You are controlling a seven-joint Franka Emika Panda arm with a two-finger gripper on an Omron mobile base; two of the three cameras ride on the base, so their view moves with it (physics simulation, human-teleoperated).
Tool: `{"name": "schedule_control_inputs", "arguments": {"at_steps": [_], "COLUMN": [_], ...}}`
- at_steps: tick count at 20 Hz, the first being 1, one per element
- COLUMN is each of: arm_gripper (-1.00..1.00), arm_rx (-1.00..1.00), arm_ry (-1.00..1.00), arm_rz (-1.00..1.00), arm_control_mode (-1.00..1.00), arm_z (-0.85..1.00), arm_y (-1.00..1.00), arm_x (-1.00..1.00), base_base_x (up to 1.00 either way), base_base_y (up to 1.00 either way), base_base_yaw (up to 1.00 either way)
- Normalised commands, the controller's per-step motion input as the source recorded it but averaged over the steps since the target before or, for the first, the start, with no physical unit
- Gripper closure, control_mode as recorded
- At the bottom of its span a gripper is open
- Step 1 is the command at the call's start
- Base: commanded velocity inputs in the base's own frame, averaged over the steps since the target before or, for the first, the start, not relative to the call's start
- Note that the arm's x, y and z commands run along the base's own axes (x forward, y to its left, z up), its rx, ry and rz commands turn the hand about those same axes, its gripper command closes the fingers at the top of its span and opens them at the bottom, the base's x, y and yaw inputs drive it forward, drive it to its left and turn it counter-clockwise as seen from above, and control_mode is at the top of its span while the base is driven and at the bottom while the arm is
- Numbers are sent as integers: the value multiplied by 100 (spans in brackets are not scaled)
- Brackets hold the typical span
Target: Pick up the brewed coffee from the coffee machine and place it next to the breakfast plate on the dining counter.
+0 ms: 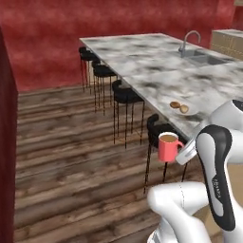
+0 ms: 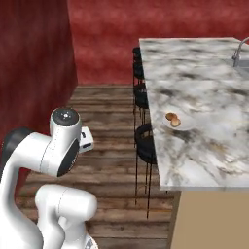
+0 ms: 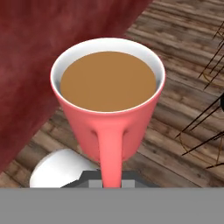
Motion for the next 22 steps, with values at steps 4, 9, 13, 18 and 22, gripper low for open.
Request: {"name": "schedule_control_inputs", "arguments": {"at_steps": [4, 9, 13, 18, 22], "arm_gripper": [100, 100, 100, 100, 100], "arm_rx": [0, 0, 0, 0, 0], "arm_ry": [0, 0, 0, 0, 0], "arm_rz": [0, 0, 0, 0, 0], "arm_control_mode": [100, 100, 100, 100, 100], "arm_z": [0, 0, 0, 0, 0], "arm_y": [0, 0, 0, 0, 0], "arm_x": [0, 0, 0, 0, 0], "base_base_x": [53, 58, 60, 58, 49], "base_base_y": [54, 52, 54, 58, 55], "base_base_yaw": [-60, -58, -57, -58, -60]}}
